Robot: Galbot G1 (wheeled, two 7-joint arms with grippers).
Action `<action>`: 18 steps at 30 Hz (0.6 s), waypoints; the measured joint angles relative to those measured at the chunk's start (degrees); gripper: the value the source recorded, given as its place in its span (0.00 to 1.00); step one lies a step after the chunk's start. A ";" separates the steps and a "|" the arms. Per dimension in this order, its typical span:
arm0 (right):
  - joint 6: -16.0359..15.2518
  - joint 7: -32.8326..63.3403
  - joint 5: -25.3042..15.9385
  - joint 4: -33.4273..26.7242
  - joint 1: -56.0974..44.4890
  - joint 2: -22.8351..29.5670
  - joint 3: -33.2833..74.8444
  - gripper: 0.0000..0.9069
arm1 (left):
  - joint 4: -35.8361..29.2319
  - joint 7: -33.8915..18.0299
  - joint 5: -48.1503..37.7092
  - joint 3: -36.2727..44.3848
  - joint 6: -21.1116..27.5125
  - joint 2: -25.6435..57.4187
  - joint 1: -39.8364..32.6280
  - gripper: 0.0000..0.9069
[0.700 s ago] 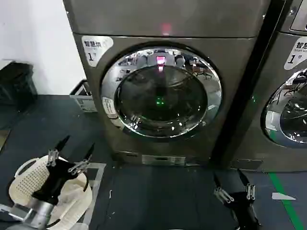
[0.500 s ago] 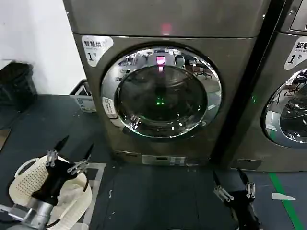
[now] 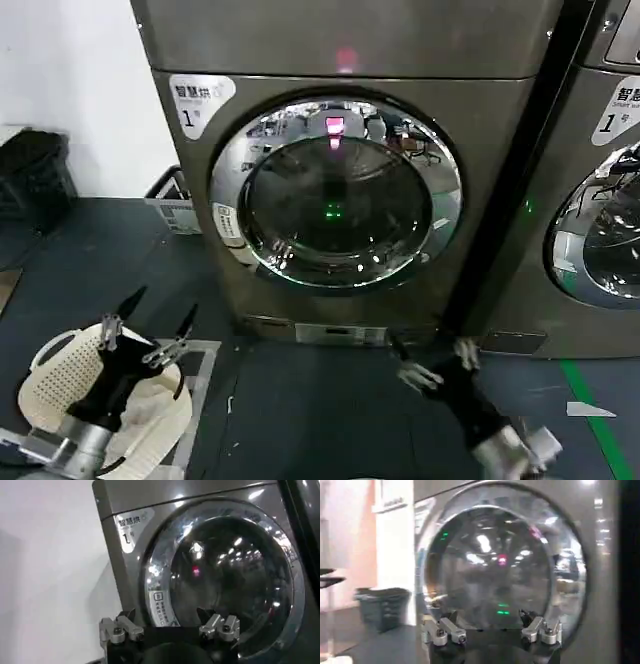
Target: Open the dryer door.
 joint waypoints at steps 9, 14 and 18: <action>-1.34 -0.75 3.67 -8.71 17.88 -3.99 -12.75 1.00 | -0.28 0.45 0.02 -0.03 -0.01 -0.39 0.18 1.00; -1.60 -0.78 3.95 -13.65 27.27 -3.07 -19.43 1.00 | -0.29 0.61 0.01 -0.07 0.14 -0.46 0.23 1.00; -1.73 -0.81 4.31 -18.26 33.48 -1.36 -24.28 1.00 | -0.11 0.93 0.01 -0.29 -0.02 -0.92 0.44 1.00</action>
